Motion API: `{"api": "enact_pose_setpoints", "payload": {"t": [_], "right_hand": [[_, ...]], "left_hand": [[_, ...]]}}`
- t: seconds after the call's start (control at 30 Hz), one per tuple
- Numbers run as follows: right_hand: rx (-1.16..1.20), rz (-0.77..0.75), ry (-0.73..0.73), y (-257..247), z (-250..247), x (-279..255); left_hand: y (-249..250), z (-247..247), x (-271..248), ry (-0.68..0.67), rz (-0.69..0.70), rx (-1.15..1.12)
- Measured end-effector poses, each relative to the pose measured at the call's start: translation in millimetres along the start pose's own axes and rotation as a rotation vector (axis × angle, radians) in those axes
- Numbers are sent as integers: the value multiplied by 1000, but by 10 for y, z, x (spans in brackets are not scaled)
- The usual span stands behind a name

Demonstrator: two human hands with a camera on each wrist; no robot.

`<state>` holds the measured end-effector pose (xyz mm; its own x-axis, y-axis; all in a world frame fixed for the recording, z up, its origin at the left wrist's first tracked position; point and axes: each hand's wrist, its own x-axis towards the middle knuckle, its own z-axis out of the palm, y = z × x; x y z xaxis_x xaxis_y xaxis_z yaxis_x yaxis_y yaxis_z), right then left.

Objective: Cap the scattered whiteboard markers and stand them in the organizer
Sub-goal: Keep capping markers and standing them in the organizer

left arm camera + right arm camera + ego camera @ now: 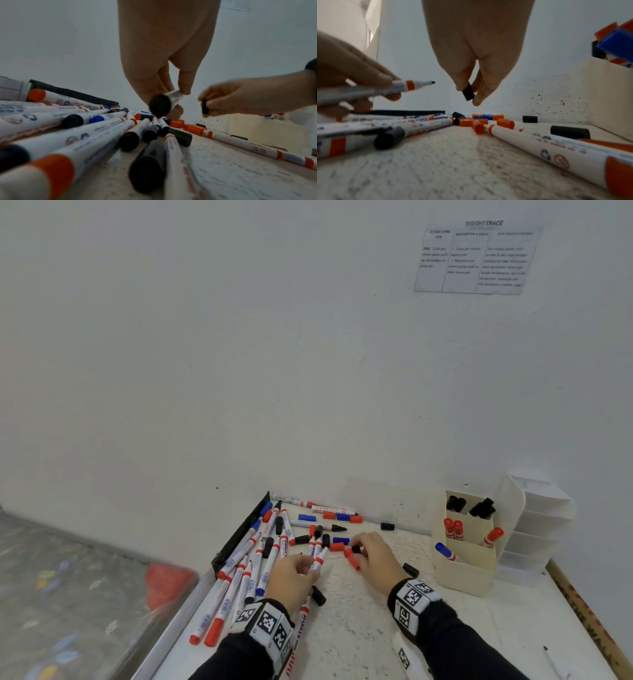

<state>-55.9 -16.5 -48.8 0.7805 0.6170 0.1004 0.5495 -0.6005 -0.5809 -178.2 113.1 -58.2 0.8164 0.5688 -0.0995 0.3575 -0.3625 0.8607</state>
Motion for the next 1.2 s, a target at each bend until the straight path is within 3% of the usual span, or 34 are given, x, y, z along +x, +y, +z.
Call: {"api": "enact_pose_setpoints", "payload": {"t": [0.13,0.33,0.5,0.77,0.87,0.93,1.07,1.2], "right_hand": [[295,-8,57,-77,-78,-53],[388,22,17,-21,-164,-150],[537,31,-107,24,-193,-271],[310,78,5,-178,-264,-372],[294,134,0,-193,-221,-361],[331,164,-23,-207,-181,-365],[502,136,-63,-197,-142,-416],[553,95,-125,-221,-126,-454]], "left_hand": [[61,75,-26,-36,40,29],[106,133,-94,-62,104,53],[153,175,-151,-131,136,4],[248,184,-277,-149,211,-23],[312,178,-322,-167,271,110],[348,161,-351,-231,210,73],[409,44,-409,-482,-70,-259],[386,-48,-432,-512,-57,-270]]}}
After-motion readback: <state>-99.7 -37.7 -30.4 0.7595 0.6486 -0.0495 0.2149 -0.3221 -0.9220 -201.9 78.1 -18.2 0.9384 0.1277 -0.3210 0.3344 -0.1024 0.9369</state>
